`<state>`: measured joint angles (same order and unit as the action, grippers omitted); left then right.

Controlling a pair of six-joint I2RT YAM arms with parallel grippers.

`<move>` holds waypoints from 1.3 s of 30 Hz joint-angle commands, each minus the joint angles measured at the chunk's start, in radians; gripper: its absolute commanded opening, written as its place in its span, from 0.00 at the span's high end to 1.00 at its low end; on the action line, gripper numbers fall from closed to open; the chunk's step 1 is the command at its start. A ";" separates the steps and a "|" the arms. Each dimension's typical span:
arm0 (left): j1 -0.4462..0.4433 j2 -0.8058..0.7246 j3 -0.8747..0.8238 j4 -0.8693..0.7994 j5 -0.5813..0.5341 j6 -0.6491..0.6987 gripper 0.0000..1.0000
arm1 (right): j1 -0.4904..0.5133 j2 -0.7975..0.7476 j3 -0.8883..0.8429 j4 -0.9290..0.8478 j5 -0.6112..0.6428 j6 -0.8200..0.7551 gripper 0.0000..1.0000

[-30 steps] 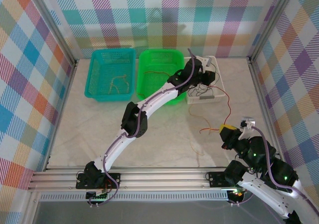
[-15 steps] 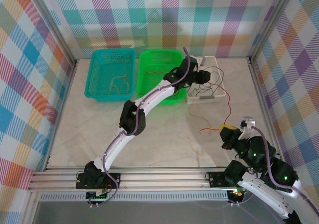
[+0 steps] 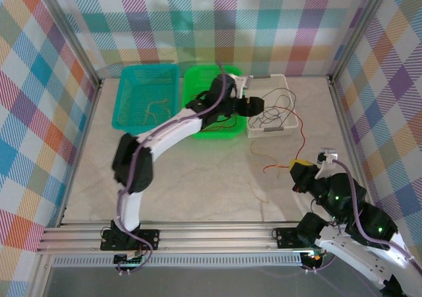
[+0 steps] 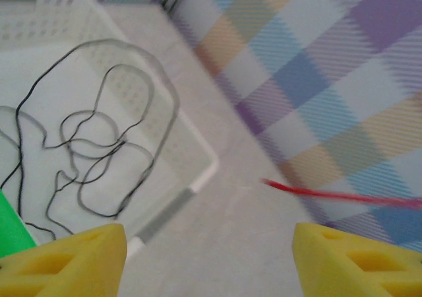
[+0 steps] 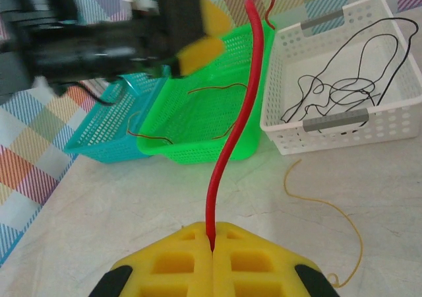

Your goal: Untangle the cables

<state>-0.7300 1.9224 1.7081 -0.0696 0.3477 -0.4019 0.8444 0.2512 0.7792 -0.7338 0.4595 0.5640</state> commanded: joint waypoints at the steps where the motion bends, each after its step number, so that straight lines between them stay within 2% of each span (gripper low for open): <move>1: -0.020 -0.148 -0.132 0.192 0.068 -0.034 0.32 | -0.002 0.046 0.045 0.047 -0.013 0.008 1.00; 10: -0.186 -0.466 -0.494 0.207 0.124 0.029 0.33 | -0.002 0.197 0.147 0.076 -0.064 0.017 1.00; 15: -0.292 -0.621 -0.661 0.134 0.008 0.110 0.33 | -0.002 0.284 0.204 0.064 -0.075 0.037 1.00; 23: -0.312 -0.809 -0.880 0.074 -0.160 0.114 0.33 | -0.002 0.313 0.243 0.096 -0.131 0.039 1.00; 26: -0.312 -0.836 -0.935 0.084 -0.227 0.105 0.33 | -0.002 0.325 0.247 0.114 -0.182 0.029 1.00; 29: -0.311 -0.821 -0.958 0.118 -0.243 0.101 0.32 | -0.002 0.337 0.247 0.132 -0.237 0.025 1.00; 39: -0.310 -0.718 -0.956 0.243 -0.210 0.095 0.31 | -0.002 0.349 0.247 0.172 -0.327 0.029 1.00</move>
<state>-1.0393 1.1946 0.7555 0.0990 0.1371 -0.3172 0.8444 0.5949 1.0046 -0.6132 0.1722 0.5903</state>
